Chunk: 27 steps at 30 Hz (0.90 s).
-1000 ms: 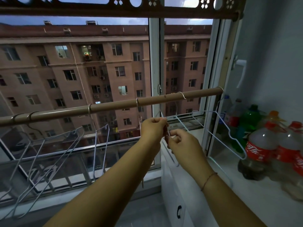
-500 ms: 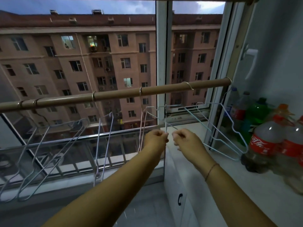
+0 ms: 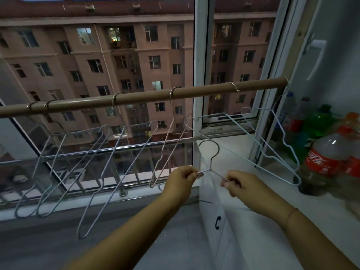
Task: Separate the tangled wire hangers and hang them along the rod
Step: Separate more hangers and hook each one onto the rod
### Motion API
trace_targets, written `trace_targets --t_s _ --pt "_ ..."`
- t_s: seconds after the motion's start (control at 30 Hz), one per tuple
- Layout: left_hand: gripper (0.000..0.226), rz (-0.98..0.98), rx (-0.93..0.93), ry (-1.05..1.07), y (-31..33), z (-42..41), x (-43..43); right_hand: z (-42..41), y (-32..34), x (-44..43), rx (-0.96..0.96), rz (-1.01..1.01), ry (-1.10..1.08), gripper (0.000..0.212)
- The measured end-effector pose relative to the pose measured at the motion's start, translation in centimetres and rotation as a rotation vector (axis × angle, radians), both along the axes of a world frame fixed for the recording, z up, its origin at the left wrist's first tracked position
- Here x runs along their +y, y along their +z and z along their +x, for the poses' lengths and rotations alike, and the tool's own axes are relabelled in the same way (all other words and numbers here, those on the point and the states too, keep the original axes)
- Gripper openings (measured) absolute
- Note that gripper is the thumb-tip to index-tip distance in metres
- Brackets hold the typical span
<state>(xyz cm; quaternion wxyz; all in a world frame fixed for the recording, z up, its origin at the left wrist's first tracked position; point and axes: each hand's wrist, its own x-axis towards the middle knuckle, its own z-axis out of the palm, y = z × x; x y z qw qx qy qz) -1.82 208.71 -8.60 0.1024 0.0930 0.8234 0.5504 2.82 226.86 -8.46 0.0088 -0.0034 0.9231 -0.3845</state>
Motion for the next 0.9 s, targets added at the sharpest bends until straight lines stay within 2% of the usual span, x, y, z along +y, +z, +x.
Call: trace_targets --t_s 0.07,0.17,0.23,0.3,0.37,0.5,0.9 --pt "0.012 -0.014 0.045 0.062 0.0 0.3 0.5 1.2 0.7 0.0 -0.031 -0.192 -0.02 0.02" --pt "0.03 0.019 0.135 0.201 0.3 1.0 1.6 2.1 1.7 -0.2 -0.01 -0.297 -0.095 0.024" --pt "0.024 0.129 0.113 0.144 1.4 1.6 2.5 2.5 2.4 -0.5 0.009 -0.359 -0.132 0.027" --pt "0.018 0.228 0.015 0.004 2.9 2.1 3.3 2.7 3.1 -1.0 0.037 -0.416 -0.137 0.026" --pt "0.023 0.283 -0.039 -0.084 4.1 2.2 4.2 2.6 3.9 -1.5 0.08 -0.441 -0.138 0.025" --pt "0.02 0.401 -0.068 -0.032 6.7 1.2 5.4 2.0 5.7 -2.1 0.145 -0.488 -0.14 0.027" --pt "0.021 0.382 -0.046 0.01 10.3 -3.3 5.1 -2.4 8.3 -3.0 0.191 -0.495 -0.16 0.035"
